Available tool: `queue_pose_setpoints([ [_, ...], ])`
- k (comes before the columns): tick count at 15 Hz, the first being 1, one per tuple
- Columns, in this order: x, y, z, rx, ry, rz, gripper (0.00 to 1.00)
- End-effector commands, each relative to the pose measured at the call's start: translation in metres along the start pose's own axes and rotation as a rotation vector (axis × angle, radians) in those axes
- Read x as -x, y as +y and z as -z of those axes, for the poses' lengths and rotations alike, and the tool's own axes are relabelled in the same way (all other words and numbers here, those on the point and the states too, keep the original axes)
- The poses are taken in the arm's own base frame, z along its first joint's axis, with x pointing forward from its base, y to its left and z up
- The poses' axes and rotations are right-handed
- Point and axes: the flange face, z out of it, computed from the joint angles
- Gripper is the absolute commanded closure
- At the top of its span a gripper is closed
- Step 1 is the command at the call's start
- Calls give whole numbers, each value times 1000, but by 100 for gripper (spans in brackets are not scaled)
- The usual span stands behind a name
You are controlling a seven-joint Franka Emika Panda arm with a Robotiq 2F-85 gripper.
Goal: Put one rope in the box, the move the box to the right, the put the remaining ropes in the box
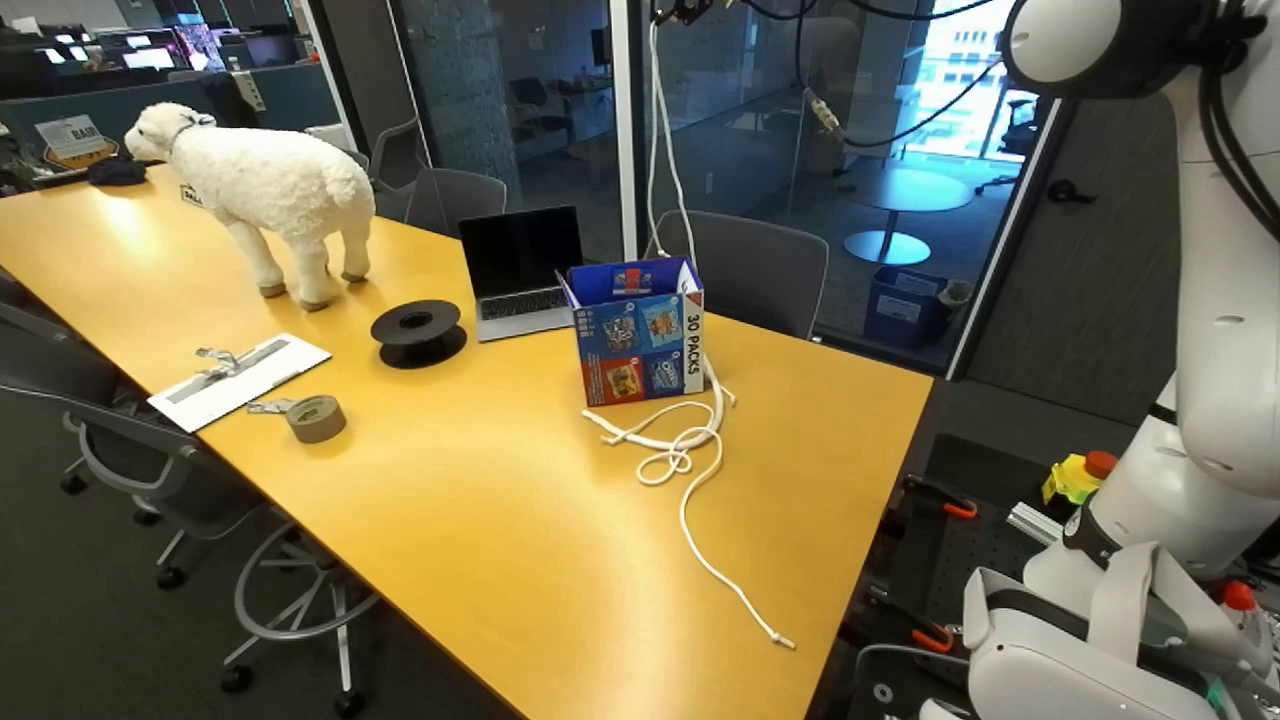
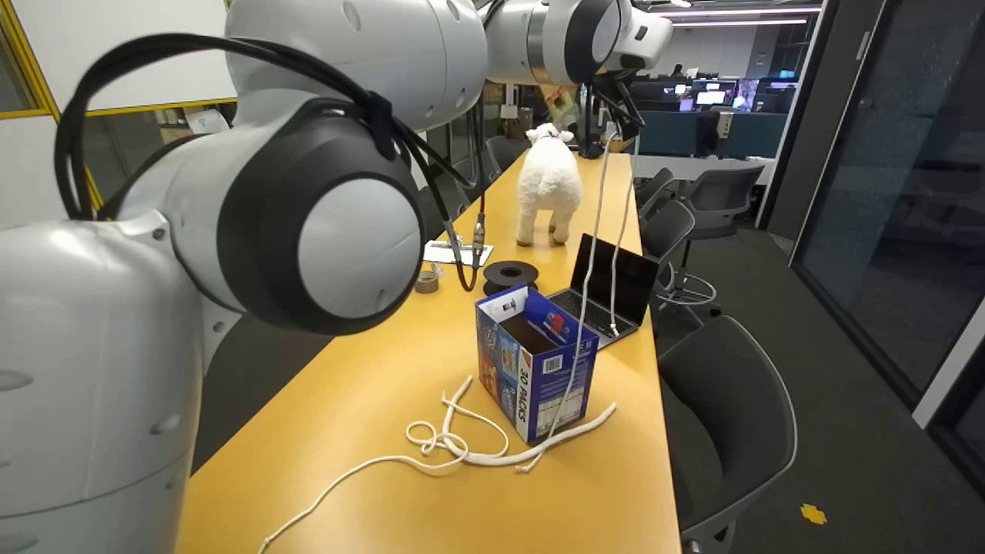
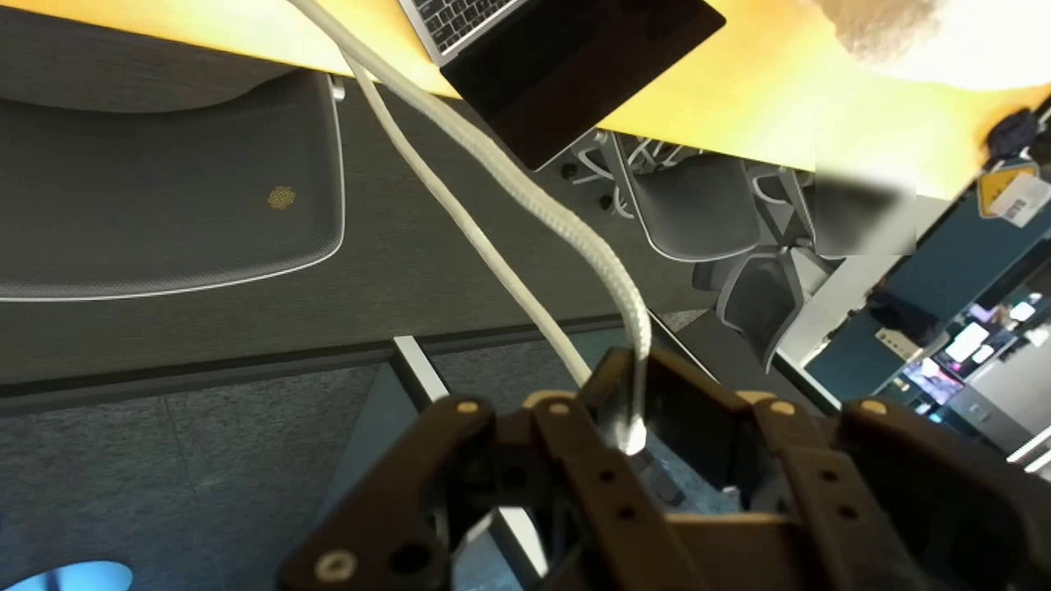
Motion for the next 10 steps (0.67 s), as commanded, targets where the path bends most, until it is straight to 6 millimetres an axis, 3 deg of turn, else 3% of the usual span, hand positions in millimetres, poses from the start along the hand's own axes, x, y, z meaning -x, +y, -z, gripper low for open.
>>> queue_pose_setpoints([
  [1,-6,-27,18,-50,63,-91,96],
  [6,2,-59,65,-140,109,-110,96],
  [10,19,-79,92,-222,49,-20,96],
])
